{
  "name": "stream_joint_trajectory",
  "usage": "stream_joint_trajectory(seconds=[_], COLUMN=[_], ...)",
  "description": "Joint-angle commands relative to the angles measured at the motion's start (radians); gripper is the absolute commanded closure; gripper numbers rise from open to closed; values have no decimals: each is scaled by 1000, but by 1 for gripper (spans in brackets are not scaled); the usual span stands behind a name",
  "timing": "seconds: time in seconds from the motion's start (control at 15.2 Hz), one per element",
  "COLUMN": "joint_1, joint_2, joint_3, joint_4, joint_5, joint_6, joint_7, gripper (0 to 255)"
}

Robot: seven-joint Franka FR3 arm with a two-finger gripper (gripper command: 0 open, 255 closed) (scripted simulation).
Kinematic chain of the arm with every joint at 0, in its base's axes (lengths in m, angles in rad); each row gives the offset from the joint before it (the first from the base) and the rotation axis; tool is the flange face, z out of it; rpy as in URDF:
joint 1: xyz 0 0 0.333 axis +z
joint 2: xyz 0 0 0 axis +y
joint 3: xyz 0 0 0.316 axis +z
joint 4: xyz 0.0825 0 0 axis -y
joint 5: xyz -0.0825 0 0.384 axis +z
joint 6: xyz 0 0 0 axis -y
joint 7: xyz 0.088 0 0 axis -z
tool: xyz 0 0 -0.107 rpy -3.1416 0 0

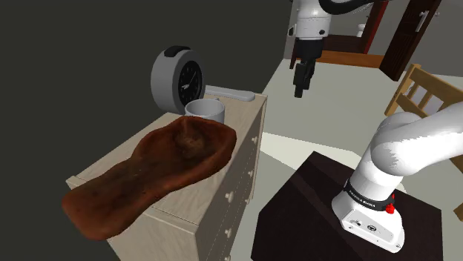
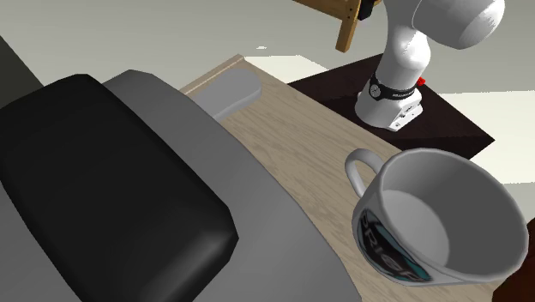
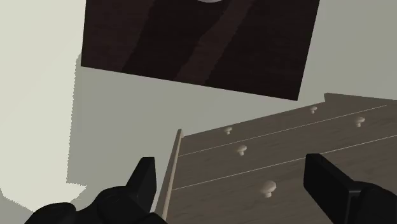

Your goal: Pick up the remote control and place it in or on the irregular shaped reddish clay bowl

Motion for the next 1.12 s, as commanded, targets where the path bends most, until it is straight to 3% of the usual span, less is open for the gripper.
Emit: stream_joint_trajectory(seconds=[0.0, 0.53, 1.06], joint_1=[0, 14, 27], joint_2=[0, 305, 602], joint_3=[0, 32, 68], joint_4=[0, 184, 441], joint_5=[0, -11, -43], joint_6=[0, 155, 227], joint_7=[0, -21, -28], gripper=[0, 0, 0])
